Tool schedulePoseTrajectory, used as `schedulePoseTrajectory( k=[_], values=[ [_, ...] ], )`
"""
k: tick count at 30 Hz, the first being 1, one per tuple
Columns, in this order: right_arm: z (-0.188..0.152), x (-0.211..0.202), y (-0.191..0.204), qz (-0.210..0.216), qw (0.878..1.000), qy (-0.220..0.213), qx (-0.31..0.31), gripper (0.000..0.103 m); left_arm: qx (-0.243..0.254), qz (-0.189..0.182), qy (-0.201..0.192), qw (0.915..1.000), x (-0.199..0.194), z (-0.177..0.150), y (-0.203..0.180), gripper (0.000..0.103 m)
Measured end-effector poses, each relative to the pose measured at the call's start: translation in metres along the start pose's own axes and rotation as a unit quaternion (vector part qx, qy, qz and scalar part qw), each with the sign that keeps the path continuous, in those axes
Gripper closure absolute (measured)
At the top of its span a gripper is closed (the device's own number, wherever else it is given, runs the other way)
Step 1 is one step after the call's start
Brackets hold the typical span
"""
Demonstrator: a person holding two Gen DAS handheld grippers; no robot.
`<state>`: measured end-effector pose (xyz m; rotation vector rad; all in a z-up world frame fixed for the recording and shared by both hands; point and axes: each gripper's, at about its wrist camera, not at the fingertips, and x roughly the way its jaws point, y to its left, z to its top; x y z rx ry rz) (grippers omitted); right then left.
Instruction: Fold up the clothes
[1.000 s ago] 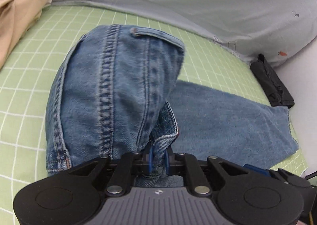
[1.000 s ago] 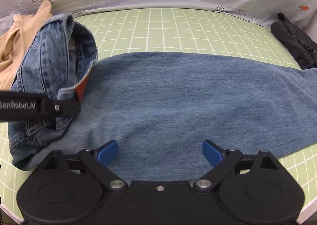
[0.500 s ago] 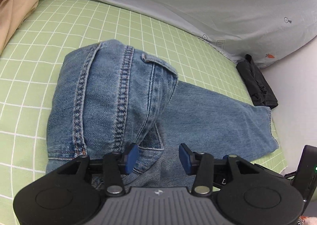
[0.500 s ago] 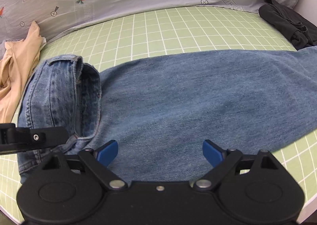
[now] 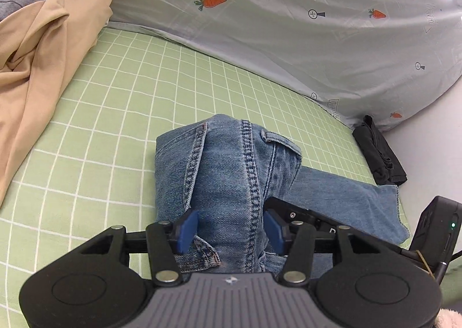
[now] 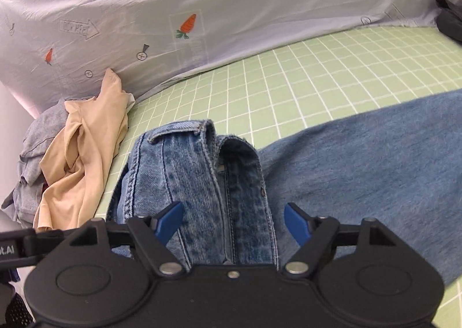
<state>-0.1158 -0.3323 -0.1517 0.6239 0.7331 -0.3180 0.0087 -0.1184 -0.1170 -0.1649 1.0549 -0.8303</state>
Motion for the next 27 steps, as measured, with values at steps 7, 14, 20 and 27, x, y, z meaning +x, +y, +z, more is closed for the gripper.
schedulePoseTrajectory(
  k=[7,14,20,27],
  values=[
    [-0.025,-0.017,-0.004,-0.004,1.0,0.006,0.025,0.027,-0.007,0.01,0.006,0.9999,-0.011,-0.003,0.02,0.05],
    [-0.04,-0.015,-0.011,-0.002,0.996,0.023,0.084,0.028,-0.014,0.054,0.022,0.9982,-0.013,-0.01,0.041,0.05],
    [-0.053,-0.014,-0.027,0.019,0.988,0.043,0.149,0.026,-0.016,0.058,0.035,0.9976,-0.014,-0.02,0.047,0.05],
    [-0.045,-0.015,-0.007,-0.003,0.997,0.025,0.074,0.043,0.005,0.068,0.046,0.9966,-0.009,-0.029,0.033,0.05]
  ],
)
